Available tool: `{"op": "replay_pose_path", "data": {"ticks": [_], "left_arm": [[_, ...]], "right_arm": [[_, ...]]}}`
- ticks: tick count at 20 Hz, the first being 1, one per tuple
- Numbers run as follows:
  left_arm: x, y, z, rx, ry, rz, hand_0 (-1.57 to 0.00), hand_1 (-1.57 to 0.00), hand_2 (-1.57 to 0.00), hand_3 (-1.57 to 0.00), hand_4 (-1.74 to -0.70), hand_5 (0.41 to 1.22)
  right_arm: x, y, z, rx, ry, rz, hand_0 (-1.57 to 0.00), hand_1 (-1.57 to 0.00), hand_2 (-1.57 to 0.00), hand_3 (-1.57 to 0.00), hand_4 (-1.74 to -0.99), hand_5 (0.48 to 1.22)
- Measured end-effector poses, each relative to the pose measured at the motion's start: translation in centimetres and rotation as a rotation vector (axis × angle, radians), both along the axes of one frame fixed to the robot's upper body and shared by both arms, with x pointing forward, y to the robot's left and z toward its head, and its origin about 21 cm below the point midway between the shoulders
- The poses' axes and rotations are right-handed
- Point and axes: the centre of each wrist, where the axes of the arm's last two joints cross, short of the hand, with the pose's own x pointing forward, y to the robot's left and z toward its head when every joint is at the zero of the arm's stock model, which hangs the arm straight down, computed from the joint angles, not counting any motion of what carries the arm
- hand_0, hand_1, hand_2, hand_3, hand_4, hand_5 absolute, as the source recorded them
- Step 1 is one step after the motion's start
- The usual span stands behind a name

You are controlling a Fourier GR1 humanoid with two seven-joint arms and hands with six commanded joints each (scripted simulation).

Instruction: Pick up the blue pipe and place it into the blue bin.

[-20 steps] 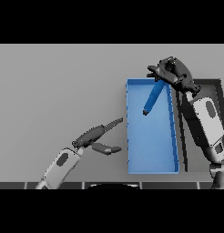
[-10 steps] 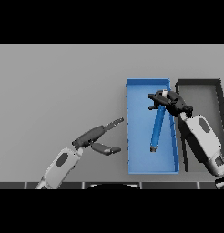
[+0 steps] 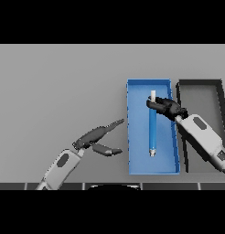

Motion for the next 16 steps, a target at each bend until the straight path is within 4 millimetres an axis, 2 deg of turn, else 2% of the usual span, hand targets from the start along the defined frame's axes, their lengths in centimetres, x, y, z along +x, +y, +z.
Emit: {"op": "replay_pose_path", "data": {"ticks": [2, 5, 6, 13, 16], "left_arm": [[0.1, -0.2, 0.2, -0.008, -0.006, -0.006, 0.00, 0.00, 0.00, 0.00, -0.90, 0.453], [0.0, -0.1, 0.0, -0.016, 0.002, -0.008, 0.00, 0.00, 0.00, 0.00, -0.91, 0.458], [0.1, -0.6, -0.1, -0.009, 0.010, -0.002, 0.00, 0.00, 0.00, 0.00, -0.91, 0.459], [0.1, -0.4, -0.2, -0.016, 0.021, 0.000, 0.00, 0.00, 0.00, 0.00, -0.92, 0.467], [-0.4, -0.5, -0.3, -0.031, 0.010, -0.012, 0.00, 0.00, 0.00, 0.00, -0.92, 0.468]], "right_arm": [[0.0, 0.0, -1.1, -0.062, -0.031, 0.038, -0.09, -0.08, -0.08, -0.06, -1.126, 0.794], [0.2, 0.0, -1.5, -0.108, -0.058, 0.046, -0.04, -0.04, -0.04, -0.03, -1.124, 0.717], [0.3, 0.1, -1.3, -0.129, -0.058, 0.043, -0.04, -0.03, -0.03, -0.02, -1.122, 0.705], [0.6, -0.2, -1.2, -0.102, -0.077, 0.054, -0.01, -0.01, -0.01, -0.01, -1.129, 0.673], [0.6, -0.6, -1.9, -0.078, -0.072, 0.062, -0.01, -0.01, -0.01, -0.01, -1.129, 0.677]]}}
